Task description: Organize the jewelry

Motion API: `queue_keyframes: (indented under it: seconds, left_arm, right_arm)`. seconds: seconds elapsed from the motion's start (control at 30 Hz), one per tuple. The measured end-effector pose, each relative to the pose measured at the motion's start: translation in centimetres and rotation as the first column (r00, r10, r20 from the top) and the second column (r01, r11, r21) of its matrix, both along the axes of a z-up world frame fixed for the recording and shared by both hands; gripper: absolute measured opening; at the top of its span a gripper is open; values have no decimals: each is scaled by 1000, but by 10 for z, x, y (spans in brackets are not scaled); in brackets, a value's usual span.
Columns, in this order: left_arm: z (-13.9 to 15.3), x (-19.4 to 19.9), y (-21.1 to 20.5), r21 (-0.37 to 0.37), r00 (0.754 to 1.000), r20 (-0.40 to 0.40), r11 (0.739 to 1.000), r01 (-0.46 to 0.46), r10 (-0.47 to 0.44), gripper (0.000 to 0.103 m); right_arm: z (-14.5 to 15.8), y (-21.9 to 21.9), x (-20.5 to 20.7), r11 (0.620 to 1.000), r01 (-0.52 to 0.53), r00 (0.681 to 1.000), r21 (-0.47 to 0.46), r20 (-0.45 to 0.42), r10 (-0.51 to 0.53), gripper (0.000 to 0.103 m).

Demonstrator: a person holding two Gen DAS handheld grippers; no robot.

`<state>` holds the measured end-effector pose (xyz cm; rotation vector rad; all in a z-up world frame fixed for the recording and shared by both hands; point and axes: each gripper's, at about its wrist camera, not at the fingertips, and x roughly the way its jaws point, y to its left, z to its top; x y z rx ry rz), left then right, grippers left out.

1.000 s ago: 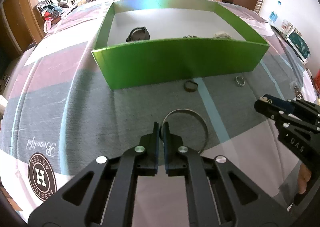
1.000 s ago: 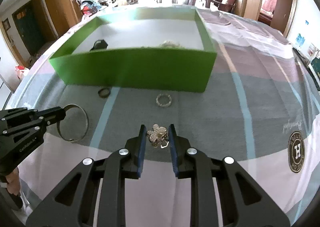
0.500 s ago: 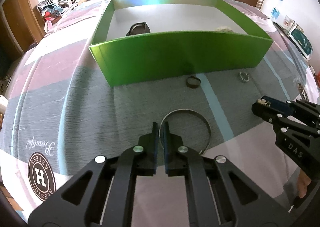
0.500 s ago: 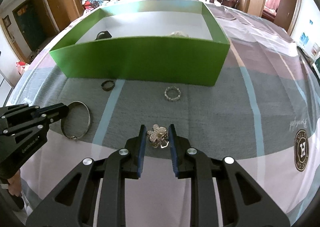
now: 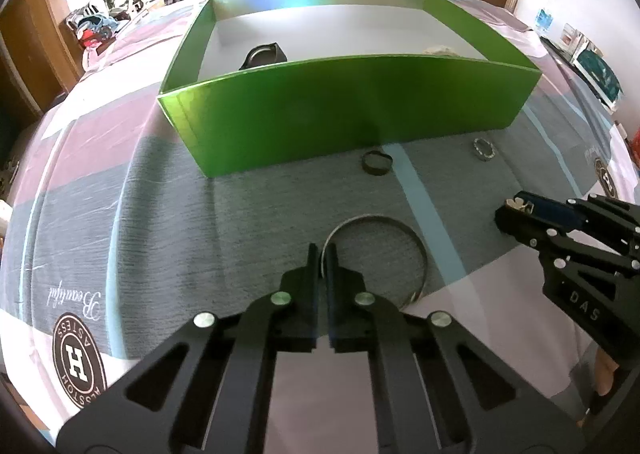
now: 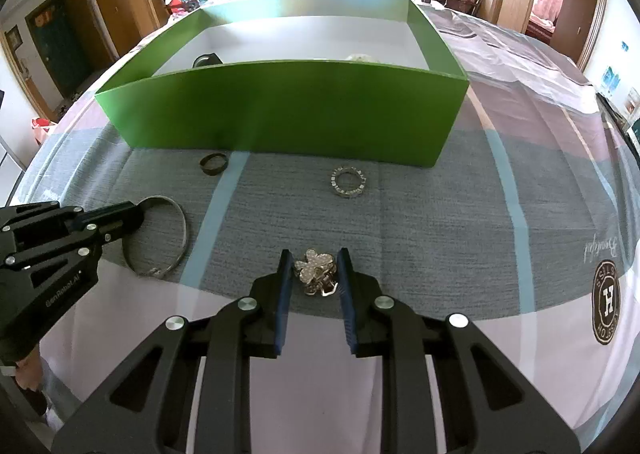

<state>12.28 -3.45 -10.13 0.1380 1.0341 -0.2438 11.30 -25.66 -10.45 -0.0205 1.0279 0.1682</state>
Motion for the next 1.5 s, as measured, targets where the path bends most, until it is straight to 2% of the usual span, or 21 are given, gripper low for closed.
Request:
queue_keyframes:
  seconds: [0.2,0.37,0.5,0.6,0.67,0.77,0.83,0.9,0.93,0.97,1.0,1.03,1.17,1.27,1.33,1.43,1.5]
  left_arm:
    - [22,-5,5,-21,998,55,1000,0,1,4]
    - [69,-2,15,-48,986,167,999,1,7,4]
    - [105,19,17,-23,963,267,1000,-19,24,5]
    - [116,49,15,-29,962,272,999,-24,31,5]
    - [111,72,8,-37,968,247,999,-31,40,5]
    - [84,101,-9,3,980,195,999,-49,48,7]
    - [69,116,-19,12,988,152,999,-39,37,7]
    - [59,123,-23,13,990,138,999,-40,37,8]
    - [59,123,-22,9,989,143,999,-44,42,8]
    - [60,123,-20,6,987,153,999,-54,52,19]
    - [63,121,-18,3,986,157,998,-60,58,31]
    - [66,118,-15,-6,984,166,998,-61,62,48]
    - [87,85,-5,-14,974,224,999,-36,38,49]
    - [85,47,-3,-2,973,228,1000,23,-22,49]
    - [74,32,-7,2,980,191,998,61,-60,49]
    - [44,24,-20,14,990,97,994,105,-106,49]
    - [24,29,-29,34,994,41,995,98,-99,49]
  right_arm:
    - [18,-2,-3,1000,-8,999,1,40,8,23]
    - [58,-6,4,999,-34,991,16,126,32,23]
    - [96,-9,26,999,-52,977,-7,206,52,23]
    - [110,-10,57,999,-38,969,-30,243,44,23]
    - [108,-10,75,999,-32,972,-23,232,36,23]
    - [84,-6,109,999,0,984,-40,179,7,23]
    - [68,-6,120,999,4,990,-33,139,0,23]
    - [56,-6,124,1000,-4,994,4,106,3,23]
    - [53,-7,125,1000,-3,995,15,100,1,26]
    - [53,-8,125,1000,0,995,15,98,-2,32]
    - [57,-10,121,1000,6,995,20,96,-8,49]
    - [63,-15,115,999,14,993,39,113,-19,62]
    - [89,-29,78,998,0,983,63,182,-12,63]
    - [94,-35,45,999,-7,976,35,216,-1,63]
    - [78,-38,31,1000,-13,985,14,174,11,63]
    - [45,-36,31,1000,-18,997,-3,76,18,62]
    - [29,-33,36,1000,-12,1000,0,26,12,58]
